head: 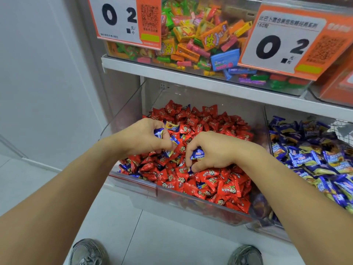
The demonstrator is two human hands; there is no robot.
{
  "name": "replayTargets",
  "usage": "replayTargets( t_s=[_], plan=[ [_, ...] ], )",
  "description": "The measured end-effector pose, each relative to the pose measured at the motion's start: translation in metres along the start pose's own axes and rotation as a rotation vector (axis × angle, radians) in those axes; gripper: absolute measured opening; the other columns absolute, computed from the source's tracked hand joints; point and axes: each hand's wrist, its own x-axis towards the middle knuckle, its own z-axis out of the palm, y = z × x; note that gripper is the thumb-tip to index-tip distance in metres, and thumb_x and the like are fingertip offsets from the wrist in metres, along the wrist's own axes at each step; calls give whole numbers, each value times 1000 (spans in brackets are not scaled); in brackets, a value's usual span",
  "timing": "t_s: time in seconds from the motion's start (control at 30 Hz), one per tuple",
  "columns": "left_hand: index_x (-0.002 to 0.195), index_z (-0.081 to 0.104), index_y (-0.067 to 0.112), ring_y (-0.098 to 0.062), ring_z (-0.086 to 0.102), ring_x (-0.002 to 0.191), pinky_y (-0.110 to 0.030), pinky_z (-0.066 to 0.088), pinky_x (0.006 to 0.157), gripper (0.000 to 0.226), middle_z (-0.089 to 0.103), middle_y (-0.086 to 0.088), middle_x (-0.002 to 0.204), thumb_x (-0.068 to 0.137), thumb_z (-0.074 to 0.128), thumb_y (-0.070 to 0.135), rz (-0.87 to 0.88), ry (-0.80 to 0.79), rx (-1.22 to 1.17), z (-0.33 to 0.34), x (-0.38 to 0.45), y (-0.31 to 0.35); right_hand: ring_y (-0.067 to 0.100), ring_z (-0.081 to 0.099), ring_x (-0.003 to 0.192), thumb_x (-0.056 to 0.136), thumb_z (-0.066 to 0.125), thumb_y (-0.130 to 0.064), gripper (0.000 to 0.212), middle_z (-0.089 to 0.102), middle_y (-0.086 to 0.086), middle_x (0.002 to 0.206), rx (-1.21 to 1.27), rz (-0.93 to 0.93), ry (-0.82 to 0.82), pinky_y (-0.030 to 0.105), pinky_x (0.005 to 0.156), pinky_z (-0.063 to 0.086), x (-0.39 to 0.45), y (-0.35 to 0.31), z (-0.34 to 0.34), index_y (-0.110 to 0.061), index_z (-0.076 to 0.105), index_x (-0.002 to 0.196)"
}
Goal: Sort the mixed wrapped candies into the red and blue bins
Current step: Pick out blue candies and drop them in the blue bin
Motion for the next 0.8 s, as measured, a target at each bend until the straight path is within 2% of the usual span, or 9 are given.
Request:
replayTargets(
  t_s=[0.07, 0.13, 0.23, 0.3, 0.43, 0.5, 0.57, 0.67, 0.8],
  plan=[
    [77, 63, 15, -4, 52, 54, -22, 42, 59, 18, 64, 1, 66, 77, 79, 23, -15, 10, 5, 0, 0, -1, -10, 57, 79, 80, 82, -26, 11, 65, -26, 83, 8, -2, -37, 19, 80, 46, 0, -2, -1, -31, 77, 88],
    [82, 63, 16, -8, 53, 56, -26, 43, 60, 16, 65, 0, 70, 79, 77, 24, -41, 49, -13, -1, 3, -3, -6, 59, 91, 82, 80, -30, 17, 68, -23, 98, -36, 37, -39, 25, 89, 47, -1, -4, 0, -32, 78, 98],
    [99, 63, 15, -16, 57, 59, -31, 47, 60, 12, 66, -7, 72, 88, 66, 21, -87, 74, -93, -3, 5, -4, 15, 52, 124, 80, 80, -44, 47, 63, -8, 132, -181, 126, -18, 29, 98, 44, -1, -6, -1, -31, 70, 124],
    [100, 60, 10, -20, 60, 54, -29, 51, 56, 9, 64, -10, 63, 95, 57, 16, -110, 49, -159, -4, 4, -2, 19, 51, 126, 76, 80, -51, 60, 61, -4, 136, -192, 159, -21, 32, 98, 45, 0, -8, -1, -29, 66, 131],
    [97, 60, 2, -24, 73, 65, -27, 56, 58, 7, 72, -19, 83, 95, 58, 8, -113, 45, -175, -9, 2, -4, 22, 55, 118, 71, 81, -59, 69, 68, -1, 121, -245, 197, -12, 35, 91, 50, 5, -13, 8, -24, 66, 129],
    [96, 62, 3, -24, 73, 73, -29, 55, 58, 5, 73, -21, 90, 91, 62, 3, -81, 65, -157, -11, 1, -7, 22, 59, 108, 73, 82, -54, 49, 69, -5, 100, -223, 173, 50, 34, 82, 52, 8, -12, 13, -24, 73, 111],
    [92, 65, 10, -19, 68, 66, -26, 50, 55, 6, 73, -13, 83, 88, 64, 6, -54, 146, -77, -12, 3, -9, 22, 61, 97, 74, 83, -47, 32, 66, -7, 82, -168, 145, 112, 35, 77, 52, 7, -8, 15, -23, 73, 91],
    [90, 64, 17, -11, 53, 52, -22, 42, 50, 3, 66, -3, 72, 89, 61, 17, -7, 289, 128, -12, 7, -12, 17, 57, 87, 79, 80, -47, 30, 67, -5, 85, -90, 112, 132, 32, 73, 47, 2, -4, 11, -21, 69, 89],
    [93, 61, 27, -6, 53, 53, -22, 39, 52, 23, 62, 4, 65, 80, 76, 37, 44, 230, 464, -6, 9, -20, 7, 49, 72, 86, 68, -55, 29, 57, -8, 86, 69, 116, 223, 27, 60, 35, -5, -4, -3, -28, 56, 86]
  ],
)
